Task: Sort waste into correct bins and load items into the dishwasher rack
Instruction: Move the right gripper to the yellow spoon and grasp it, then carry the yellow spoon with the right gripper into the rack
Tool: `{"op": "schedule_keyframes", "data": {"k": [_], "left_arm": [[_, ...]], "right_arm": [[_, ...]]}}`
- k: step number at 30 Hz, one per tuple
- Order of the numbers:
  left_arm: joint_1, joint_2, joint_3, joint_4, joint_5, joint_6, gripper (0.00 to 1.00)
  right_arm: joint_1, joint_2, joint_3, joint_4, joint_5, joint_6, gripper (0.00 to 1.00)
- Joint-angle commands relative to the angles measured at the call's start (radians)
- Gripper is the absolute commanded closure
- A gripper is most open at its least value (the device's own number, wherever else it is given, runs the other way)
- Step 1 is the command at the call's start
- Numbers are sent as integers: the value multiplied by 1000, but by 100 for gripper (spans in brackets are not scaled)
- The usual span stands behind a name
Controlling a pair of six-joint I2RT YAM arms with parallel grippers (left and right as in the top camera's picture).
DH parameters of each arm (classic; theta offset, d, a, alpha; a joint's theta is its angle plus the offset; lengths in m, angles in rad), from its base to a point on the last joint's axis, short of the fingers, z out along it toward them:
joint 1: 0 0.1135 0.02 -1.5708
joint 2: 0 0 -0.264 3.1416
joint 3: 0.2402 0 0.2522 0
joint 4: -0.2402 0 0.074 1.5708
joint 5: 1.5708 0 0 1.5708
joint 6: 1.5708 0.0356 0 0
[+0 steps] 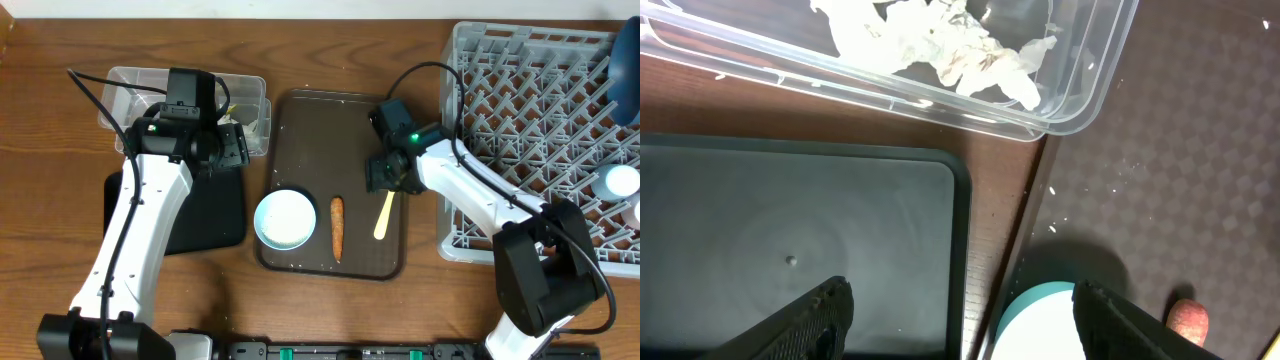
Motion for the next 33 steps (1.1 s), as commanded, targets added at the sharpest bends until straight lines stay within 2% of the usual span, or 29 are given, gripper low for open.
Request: {"op": "schedule_keyframes", "data": {"k": [1,23,24,28,33], "left_arm": [[5,-2,-5,-3,-11,-1,27],[5,-2,-5,-3,-11,-1,27],[5,-2,-5,-3,-11,-1,27],[5,-2,-5,-3,-11,-1,27],[5,-2,-5,-6,-11,-1,27]], "right_arm": [[9,12,-27,38,36,40,32],[9,117,-37,114,78,50,34],[9,117,-37,121,78,50,35],[9,117,-36,133,77,50,49],[9,117,-37,102,77,50,58]]}}
